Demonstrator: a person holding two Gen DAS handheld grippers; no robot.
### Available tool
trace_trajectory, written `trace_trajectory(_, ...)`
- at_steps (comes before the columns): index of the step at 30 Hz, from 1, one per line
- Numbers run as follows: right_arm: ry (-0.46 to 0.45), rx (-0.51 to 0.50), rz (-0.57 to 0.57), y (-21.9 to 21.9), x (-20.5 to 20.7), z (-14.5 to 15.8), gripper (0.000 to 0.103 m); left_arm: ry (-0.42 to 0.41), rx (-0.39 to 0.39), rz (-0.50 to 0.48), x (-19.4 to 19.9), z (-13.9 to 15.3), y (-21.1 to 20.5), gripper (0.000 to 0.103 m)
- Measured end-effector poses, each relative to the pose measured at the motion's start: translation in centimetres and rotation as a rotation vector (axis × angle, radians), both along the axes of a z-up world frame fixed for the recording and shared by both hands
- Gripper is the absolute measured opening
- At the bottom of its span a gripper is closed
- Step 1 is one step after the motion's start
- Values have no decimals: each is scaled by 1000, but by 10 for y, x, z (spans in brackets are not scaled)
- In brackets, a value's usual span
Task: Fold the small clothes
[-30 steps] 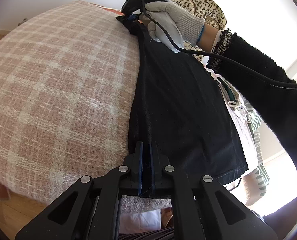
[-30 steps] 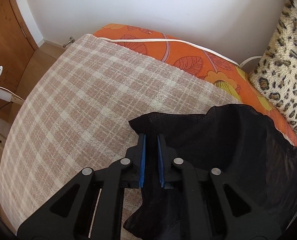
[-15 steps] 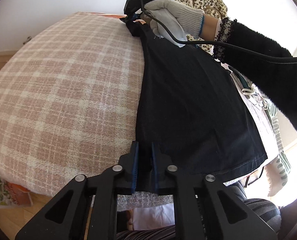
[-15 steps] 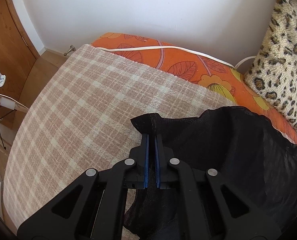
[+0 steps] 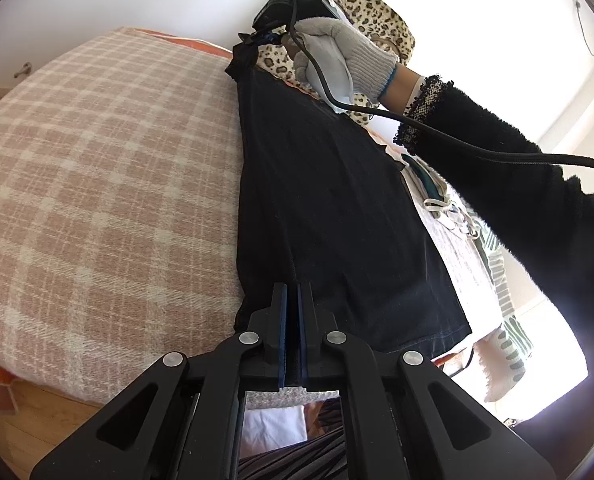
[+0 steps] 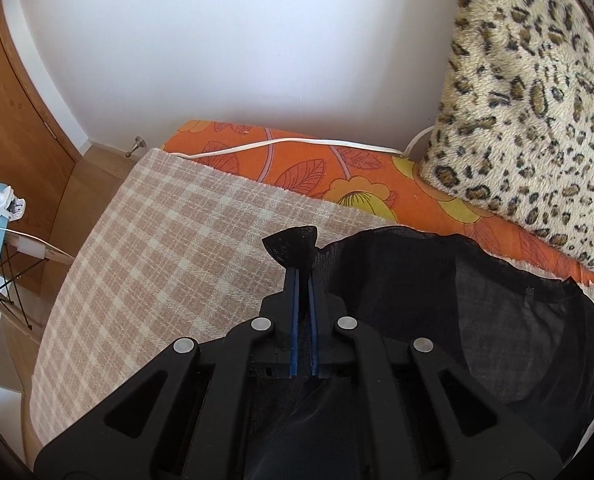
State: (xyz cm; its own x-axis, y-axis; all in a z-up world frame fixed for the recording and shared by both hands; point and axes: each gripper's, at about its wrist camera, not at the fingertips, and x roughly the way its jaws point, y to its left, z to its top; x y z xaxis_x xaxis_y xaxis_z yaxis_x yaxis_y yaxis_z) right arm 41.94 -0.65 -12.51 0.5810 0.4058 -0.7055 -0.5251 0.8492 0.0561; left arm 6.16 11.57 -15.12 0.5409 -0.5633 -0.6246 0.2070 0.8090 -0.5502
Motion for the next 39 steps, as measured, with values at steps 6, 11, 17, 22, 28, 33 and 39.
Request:
trace_trajectory(6, -4, 37, -54, -54, 2, 7, 5, -20, 11, -88, 0, 9, -26, 3)
trace_trajectory(11, 4, 59, -112, -100, 7, 4, 5, -32, 36, -173, 2, 13, -56, 3)
trace_trajectory(17, 8, 63, -163, -140, 13, -7, 5, -15, 36, -242, 4, 8, -85, 3)
trace_trajectory(22, 33, 68, -194, -162, 22, -23, 5, 8, 48, -295, 7, 3, -102, 3)
trace_trajectory(28, 71, 61, -246, -182, 32, -37, 5, 73, 52, -345, 11, -1, -120, 21)
trace_trajectory(33, 85, 89, -322, -211, 29, -35, 58, 77, 74, -366, 2, 5, -122, 36)
trace_trajectory(39, 50, 130, -334, -249, 2, -17, 60, 41, 100, -310, -6, 21, -99, 38)
